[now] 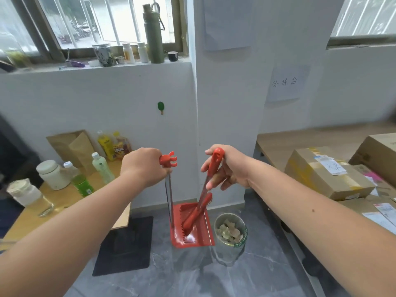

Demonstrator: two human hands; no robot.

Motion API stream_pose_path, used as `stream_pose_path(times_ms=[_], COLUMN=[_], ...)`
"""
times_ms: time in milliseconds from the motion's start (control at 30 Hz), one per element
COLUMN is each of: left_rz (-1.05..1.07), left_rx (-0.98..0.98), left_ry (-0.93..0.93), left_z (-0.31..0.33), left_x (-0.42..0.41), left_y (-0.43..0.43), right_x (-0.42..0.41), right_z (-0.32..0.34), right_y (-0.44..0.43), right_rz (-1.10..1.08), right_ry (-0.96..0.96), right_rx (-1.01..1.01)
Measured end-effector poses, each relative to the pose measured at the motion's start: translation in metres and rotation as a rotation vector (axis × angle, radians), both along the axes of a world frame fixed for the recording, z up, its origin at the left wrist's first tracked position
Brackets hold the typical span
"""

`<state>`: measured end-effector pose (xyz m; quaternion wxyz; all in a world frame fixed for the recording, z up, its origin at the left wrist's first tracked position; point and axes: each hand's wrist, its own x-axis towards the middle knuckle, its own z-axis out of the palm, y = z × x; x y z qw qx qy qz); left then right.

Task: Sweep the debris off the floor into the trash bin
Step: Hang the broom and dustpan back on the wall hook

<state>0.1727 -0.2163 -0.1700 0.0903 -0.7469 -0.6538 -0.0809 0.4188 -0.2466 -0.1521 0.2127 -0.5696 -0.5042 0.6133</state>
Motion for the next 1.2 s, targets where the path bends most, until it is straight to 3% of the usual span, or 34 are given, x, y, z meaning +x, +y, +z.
stream_pose_path(times_ms=[433,667,900,1200], left_rz=[0.052,0.049,0.066,0.031], left_rx=[-0.078,-0.115,-0.173,-0.236], left_ry=[-0.016,-0.058,-0.207,-0.163], left_z=[0.042,0.045,0.045,0.059], left_x=[-0.057,-0.066,-0.064,-0.045], left_y=[0.076,0.113,0.154,0.208], right_x=[-0.077,-0.093,-0.078,-0.054], right_z=[0.035,0.040,0.056,0.068], right_y=[0.081,0.123,0.156,0.215], right_rz=[-0.032,-0.048,0.123,0.245], right_ry=[-0.079,-0.209,-0.341,-0.153], right_rx=[0.581,0.610,0.669,0.605])
